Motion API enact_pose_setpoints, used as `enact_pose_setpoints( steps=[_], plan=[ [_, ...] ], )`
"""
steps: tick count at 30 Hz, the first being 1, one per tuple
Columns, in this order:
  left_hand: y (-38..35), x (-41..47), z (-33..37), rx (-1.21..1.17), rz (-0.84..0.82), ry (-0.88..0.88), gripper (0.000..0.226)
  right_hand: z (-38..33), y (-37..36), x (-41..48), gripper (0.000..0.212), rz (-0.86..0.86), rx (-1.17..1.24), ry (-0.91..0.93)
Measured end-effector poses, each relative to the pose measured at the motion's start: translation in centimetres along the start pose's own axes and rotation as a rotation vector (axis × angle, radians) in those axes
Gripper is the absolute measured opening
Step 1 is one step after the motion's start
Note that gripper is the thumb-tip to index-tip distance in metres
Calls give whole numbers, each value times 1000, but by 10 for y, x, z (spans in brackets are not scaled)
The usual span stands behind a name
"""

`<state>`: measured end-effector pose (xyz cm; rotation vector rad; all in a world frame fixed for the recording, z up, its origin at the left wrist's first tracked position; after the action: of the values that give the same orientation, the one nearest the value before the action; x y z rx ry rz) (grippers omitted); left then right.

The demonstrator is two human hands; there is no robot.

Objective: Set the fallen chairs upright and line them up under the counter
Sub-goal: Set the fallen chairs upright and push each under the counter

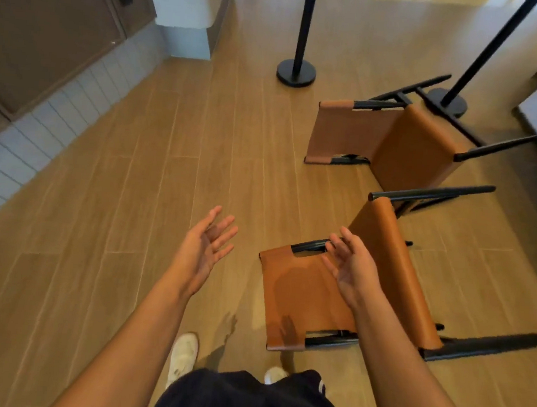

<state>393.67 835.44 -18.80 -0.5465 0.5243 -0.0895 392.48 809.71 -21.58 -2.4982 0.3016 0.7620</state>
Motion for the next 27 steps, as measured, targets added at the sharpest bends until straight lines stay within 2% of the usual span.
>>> enact_pose_setpoints(
  steps=[7, 14, 23, 27],
  plan=[
    [37, 66, 49, 228, -233, 185, 37, 43, -50, 7, 34, 215, 133, 59],
    [11, 124, 58, 361, -422, 272, 41, 50, -51, 17, 24, 377, 264, 130],
    [-17, 174, 27, 454, -557, 372, 27, 54, -17, 26, 39, 543, 338, 171],
    [-24, 195, 16, 501, -618, 443, 30, 65, -13, 30, 40, 630, 378, 190]
  ],
)
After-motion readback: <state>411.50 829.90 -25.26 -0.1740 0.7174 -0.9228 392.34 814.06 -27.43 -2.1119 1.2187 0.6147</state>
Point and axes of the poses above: each hand's wrist, its own x-axis towards the middle knuckle, its own y-axis out of the back of the hand, z = x × y, the point moved 1 cm from there along x, towards the middle knuckle, and after that the axes turned 12 degrees about -z, right-handed, at the moved point
